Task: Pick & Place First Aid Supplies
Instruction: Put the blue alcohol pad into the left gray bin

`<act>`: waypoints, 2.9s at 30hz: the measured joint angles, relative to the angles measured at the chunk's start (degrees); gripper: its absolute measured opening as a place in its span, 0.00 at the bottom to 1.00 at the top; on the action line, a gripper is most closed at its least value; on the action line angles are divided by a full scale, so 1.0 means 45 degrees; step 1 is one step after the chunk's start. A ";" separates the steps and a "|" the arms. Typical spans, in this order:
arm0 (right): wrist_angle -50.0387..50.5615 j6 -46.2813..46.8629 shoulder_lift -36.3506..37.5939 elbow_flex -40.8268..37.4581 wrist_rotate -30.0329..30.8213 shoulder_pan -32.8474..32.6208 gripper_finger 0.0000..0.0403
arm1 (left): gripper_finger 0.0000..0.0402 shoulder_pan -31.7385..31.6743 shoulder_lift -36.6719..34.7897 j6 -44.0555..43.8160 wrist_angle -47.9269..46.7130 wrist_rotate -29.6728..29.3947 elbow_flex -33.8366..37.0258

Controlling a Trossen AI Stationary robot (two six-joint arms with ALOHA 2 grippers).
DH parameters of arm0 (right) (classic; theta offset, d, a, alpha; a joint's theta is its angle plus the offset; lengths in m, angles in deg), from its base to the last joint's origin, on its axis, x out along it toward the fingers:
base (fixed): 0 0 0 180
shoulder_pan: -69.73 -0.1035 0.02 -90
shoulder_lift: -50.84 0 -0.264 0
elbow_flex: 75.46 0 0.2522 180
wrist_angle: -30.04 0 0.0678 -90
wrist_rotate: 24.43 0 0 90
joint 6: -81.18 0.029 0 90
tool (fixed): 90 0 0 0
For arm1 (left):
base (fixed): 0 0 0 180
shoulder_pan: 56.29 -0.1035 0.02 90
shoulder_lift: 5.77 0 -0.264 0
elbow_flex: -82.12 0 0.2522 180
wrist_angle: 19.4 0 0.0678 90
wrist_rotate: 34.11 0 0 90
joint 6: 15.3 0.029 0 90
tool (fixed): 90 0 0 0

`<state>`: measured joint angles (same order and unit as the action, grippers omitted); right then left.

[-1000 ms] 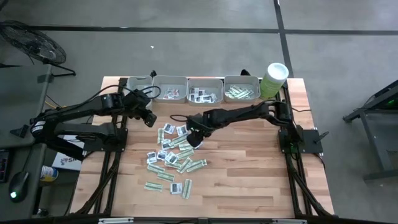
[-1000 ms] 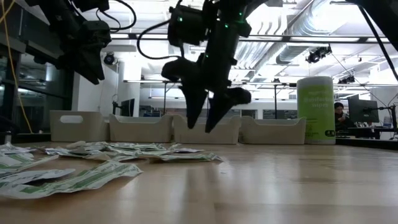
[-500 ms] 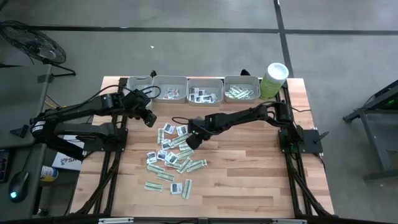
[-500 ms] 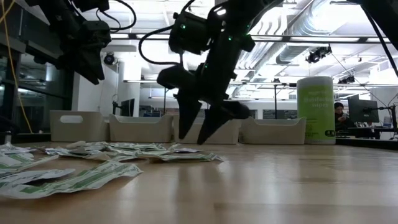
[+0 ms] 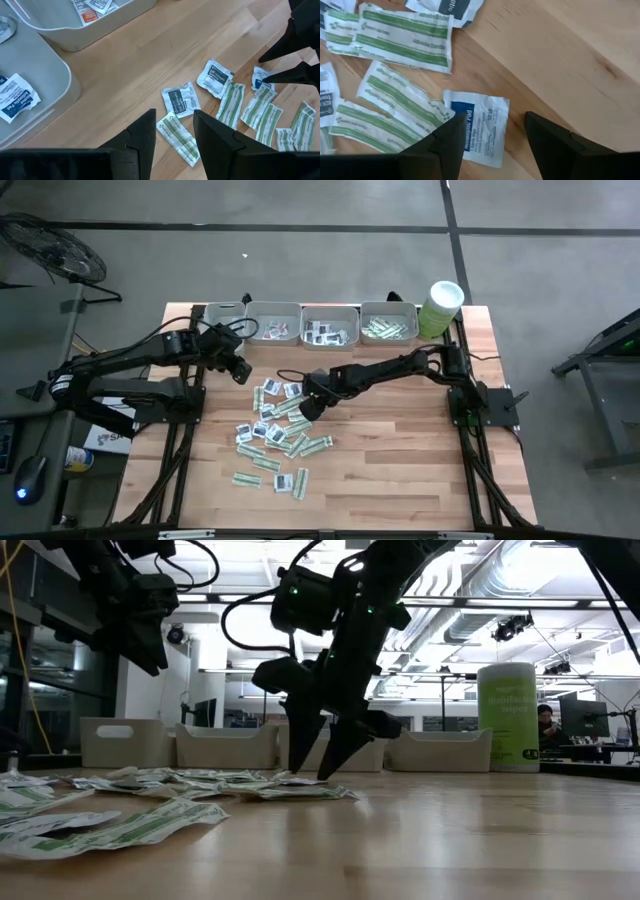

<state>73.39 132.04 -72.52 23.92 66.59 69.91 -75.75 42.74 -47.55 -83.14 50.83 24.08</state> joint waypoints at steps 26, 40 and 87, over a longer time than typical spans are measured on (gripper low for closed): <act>0.0895 -0.2185 -0.0739 0.0049 0.0763 -0.0399 0.20 | 0.33 0.0004 -0.0005 0.0159 -0.0287 -0.0121 0.0005; 0.0036 -0.1727 -0.0725 0.0012 -0.0831 -0.0144 0.00 | 0.33 0.0003 -0.0003 0.0254 -0.0272 -0.0126 0.0005; -0.3538 -0.7676 0.4616 -0.0063 0.7949 0.0014 0.00 | 0.33 0.0005 0.0000 0.1474 0.7468 0.2317 0.0005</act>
<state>57.47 97.49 -51.75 23.64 102.35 69.98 -75.73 42.74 -40.91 -49.53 61.25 24.11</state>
